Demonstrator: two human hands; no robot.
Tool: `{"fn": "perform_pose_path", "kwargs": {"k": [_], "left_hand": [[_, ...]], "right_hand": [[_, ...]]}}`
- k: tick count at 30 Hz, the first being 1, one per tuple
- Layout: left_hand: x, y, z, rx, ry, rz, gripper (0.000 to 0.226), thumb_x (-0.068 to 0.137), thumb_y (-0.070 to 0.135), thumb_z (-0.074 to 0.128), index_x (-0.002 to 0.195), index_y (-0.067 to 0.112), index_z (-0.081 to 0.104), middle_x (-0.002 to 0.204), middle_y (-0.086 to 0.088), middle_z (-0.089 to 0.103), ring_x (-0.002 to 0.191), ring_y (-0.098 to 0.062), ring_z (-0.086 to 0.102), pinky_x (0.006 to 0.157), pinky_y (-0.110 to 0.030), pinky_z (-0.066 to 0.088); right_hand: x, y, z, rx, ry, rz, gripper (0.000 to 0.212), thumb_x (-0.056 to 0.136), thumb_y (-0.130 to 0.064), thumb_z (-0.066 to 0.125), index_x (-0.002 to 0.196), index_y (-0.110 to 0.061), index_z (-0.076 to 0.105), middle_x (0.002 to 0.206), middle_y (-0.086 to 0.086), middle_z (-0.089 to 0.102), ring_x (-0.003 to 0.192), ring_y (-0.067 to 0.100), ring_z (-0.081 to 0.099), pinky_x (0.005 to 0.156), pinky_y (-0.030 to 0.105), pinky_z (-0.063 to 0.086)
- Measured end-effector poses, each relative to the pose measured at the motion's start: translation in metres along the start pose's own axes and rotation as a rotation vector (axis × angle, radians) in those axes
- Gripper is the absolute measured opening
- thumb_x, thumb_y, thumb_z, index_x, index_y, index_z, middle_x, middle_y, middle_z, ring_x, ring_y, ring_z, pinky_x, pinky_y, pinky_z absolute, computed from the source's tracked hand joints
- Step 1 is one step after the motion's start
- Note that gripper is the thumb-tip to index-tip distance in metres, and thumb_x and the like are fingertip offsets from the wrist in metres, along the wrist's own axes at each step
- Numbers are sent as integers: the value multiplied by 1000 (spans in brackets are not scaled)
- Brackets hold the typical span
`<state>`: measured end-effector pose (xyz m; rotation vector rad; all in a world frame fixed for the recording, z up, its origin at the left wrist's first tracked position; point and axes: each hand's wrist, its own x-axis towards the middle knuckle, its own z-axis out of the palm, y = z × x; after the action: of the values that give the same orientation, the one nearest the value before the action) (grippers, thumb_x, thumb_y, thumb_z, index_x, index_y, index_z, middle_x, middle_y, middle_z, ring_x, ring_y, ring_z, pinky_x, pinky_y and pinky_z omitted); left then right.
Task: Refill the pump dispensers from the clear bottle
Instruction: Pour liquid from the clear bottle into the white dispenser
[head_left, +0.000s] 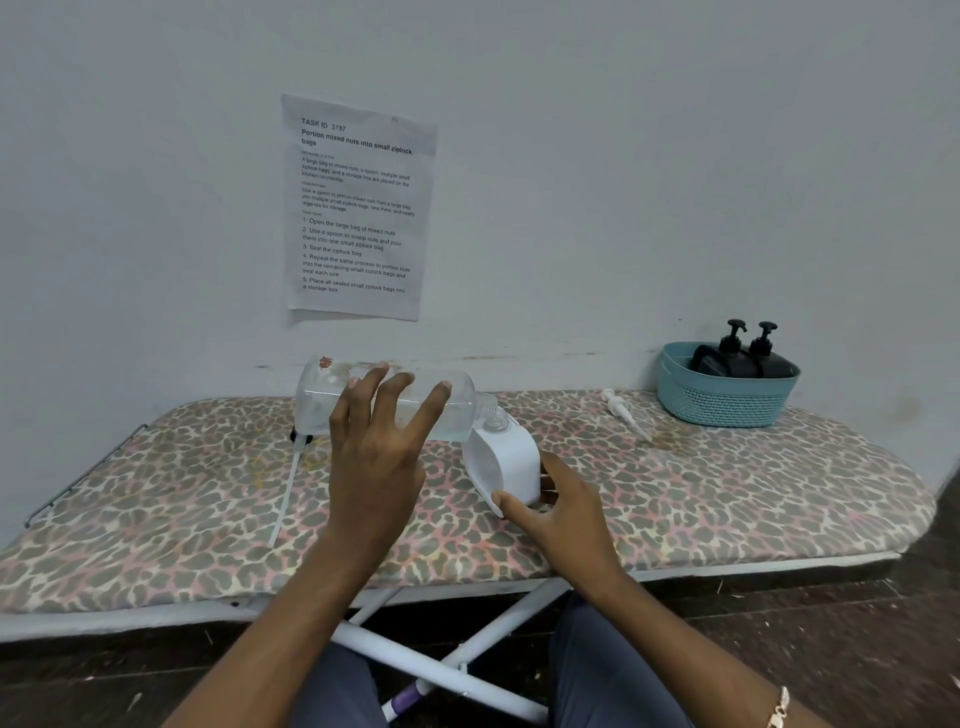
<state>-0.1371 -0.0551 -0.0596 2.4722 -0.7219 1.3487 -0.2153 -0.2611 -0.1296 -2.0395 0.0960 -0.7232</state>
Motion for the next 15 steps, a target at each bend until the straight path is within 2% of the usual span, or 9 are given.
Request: {"fn": "perform_pose_path", "kwargs": {"k": [15], "left_hand": [[0, 0, 0, -7, 14, 3, 90, 60, -22, 63, 139, 21, 66, 135, -18, 60, 138, -42, 47, 115, -52, 30]], "right_hand": [[0, 1, 0, -17, 5, -11, 60, 85, -46, 81, 138, -27, 61, 122, -12, 67, 106, -2, 63, 75, 8, 50]]}}
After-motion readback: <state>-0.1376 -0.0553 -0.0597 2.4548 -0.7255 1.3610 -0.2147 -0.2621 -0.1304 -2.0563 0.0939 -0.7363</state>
